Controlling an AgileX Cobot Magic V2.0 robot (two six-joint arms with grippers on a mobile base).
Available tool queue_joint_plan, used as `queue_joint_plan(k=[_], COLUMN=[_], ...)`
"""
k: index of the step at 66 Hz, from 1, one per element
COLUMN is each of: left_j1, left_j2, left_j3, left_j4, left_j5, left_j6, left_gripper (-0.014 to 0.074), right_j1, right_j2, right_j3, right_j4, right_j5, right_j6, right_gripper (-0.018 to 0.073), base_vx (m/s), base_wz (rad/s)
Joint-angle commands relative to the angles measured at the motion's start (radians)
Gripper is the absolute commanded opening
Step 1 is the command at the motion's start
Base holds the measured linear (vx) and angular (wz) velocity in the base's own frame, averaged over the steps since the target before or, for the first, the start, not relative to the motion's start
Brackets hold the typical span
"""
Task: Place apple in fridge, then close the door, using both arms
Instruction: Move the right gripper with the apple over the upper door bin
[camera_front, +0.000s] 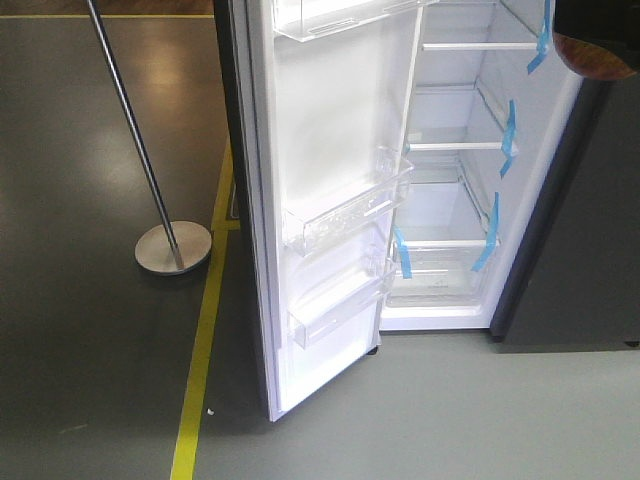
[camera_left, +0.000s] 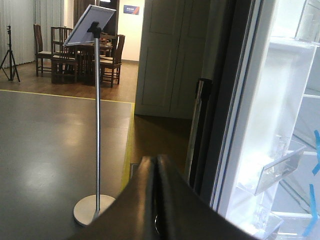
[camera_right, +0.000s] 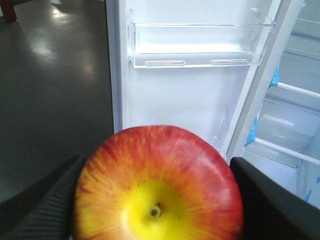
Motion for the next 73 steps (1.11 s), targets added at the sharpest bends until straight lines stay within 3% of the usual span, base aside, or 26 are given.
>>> queue_joint_plan(k=[1, 73], left_j1=[-0.002, -0.002], left_j2=[-0.015, -0.015], left_j3=[-0.019, -0.019], left_j4=[-0.007, -0.007], left_j5=[-0.073, -0.073], left_j6=[-0.009, -0.009], left_gripper=[-0.0007, -0.0007], right_j1=[-0.002, -0.002], right_j2=[-0.02, -0.02], right_j3=[-0.03, -0.03], right_j4=[0.035, 0.035], right_j5=[-0.063, -0.063], right_j6=[-0.007, -0.007], right_gripper=[0.0109, 0.0109], base_vx=[0.12, 0.09], base_wz=[-0.01, -0.01])
